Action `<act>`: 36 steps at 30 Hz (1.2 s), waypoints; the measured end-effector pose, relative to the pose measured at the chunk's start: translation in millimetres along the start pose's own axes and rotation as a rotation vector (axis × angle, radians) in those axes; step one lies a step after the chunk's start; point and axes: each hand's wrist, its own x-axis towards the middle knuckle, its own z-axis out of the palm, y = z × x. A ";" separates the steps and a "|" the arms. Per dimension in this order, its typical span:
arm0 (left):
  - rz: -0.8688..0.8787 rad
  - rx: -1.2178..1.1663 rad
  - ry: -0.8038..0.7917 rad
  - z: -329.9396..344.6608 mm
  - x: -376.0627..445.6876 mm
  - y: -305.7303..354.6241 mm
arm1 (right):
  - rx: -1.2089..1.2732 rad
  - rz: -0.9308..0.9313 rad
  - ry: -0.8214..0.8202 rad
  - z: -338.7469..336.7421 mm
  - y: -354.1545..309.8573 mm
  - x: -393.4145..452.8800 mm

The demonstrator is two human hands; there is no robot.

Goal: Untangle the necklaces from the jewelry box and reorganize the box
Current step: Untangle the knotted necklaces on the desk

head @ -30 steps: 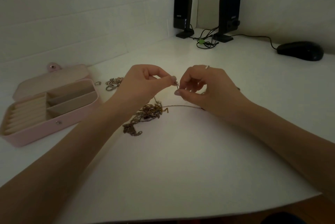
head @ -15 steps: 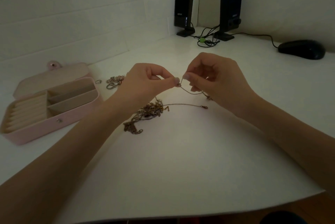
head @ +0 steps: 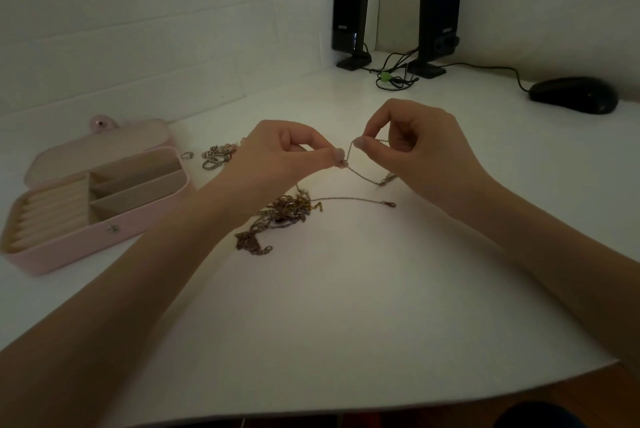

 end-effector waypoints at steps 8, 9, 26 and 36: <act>-0.034 0.026 -0.064 2.6 -0.6 0.8 | -0.028 -0.027 0.031 -1.1 1.0 1.0; -0.036 0.026 -0.065 2.5 -0.5 1.0 | -0.032 -0.021 0.031 -1.3 1.7 1.3; 0.062 0.755 0.214 -2.4 4.6 -19.3 | 0.316 0.223 0.030 -24.7 -0.4 12.4; 0.307 0.391 0.099 29.0 6.5 -2.7 | 0.686 0.229 -0.103 -35.2 -13.2 11.9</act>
